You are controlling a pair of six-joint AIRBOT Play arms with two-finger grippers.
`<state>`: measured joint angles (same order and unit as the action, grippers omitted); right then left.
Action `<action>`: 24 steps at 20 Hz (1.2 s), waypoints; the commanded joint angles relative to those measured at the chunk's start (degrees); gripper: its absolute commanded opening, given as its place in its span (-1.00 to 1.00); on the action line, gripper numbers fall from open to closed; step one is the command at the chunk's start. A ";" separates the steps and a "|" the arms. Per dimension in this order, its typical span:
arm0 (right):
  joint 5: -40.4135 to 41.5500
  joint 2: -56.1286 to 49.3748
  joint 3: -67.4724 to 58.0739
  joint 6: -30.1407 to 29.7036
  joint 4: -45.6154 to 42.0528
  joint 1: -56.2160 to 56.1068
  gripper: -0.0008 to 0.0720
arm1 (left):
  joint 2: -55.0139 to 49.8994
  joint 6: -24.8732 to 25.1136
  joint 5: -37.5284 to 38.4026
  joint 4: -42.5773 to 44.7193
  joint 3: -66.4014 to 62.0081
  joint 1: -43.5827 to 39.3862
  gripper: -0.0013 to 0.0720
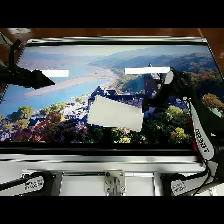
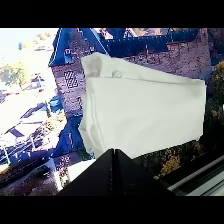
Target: Fold the shirts.
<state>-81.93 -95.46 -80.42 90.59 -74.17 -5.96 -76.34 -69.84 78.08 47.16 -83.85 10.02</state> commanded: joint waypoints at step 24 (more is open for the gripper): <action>-5.95 19.04 -10.08 -10.21 12.50 38.47 -0.81 | 0.46 -5.64 0.42 1.51 0.00 -4.68 -0.87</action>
<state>-83.31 -81.30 -88.27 77.91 -57.01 22.48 -75.90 -75.68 78.59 48.62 -83.88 5.54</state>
